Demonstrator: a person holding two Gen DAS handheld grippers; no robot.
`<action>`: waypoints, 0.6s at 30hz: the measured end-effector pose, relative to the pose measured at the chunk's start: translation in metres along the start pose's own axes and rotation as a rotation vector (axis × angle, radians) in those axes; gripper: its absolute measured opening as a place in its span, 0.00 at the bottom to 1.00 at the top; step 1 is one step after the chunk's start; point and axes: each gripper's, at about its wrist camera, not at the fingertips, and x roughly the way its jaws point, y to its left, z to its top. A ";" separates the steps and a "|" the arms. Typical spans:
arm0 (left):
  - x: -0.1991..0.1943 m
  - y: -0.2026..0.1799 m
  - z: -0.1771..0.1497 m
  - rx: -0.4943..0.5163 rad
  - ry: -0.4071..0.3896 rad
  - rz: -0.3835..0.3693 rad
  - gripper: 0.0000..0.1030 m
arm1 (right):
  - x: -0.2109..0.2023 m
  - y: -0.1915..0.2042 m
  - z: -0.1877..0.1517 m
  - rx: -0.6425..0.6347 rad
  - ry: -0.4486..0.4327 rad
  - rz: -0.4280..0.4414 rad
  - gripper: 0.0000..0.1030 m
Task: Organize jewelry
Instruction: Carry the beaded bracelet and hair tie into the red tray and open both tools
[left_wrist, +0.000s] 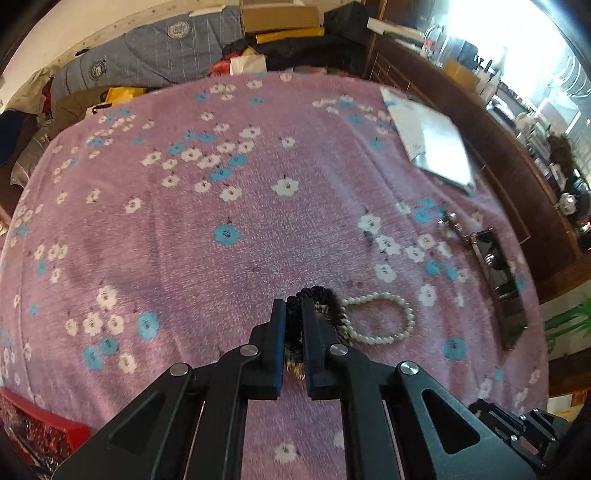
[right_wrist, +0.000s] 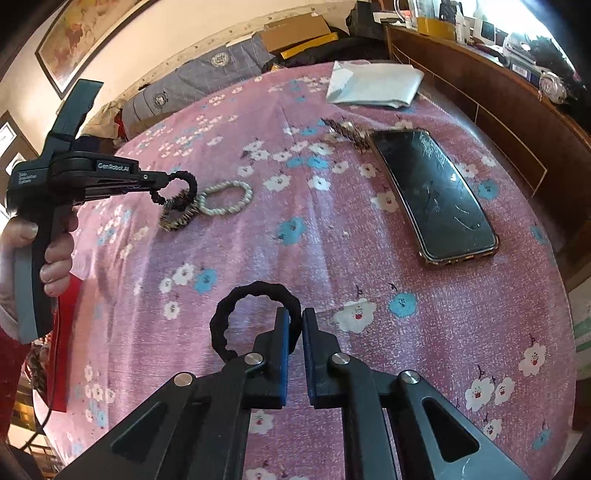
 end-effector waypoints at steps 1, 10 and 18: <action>-0.008 0.001 -0.002 -0.005 -0.009 -0.004 0.07 | -0.003 0.002 0.000 0.000 -0.005 0.004 0.07; -0.092 0.009 -0.036 -0.015 -0.115 0.021 0.07 | -0.017 0.027 -0.002 -0.028 -0.020 0.038 0.07; -0.183 0.045 -0.097 -0.095 -0.211 0.121 0.07 | -0.027 0.073 -0.007 -0.089 -0.030 0.112 0.08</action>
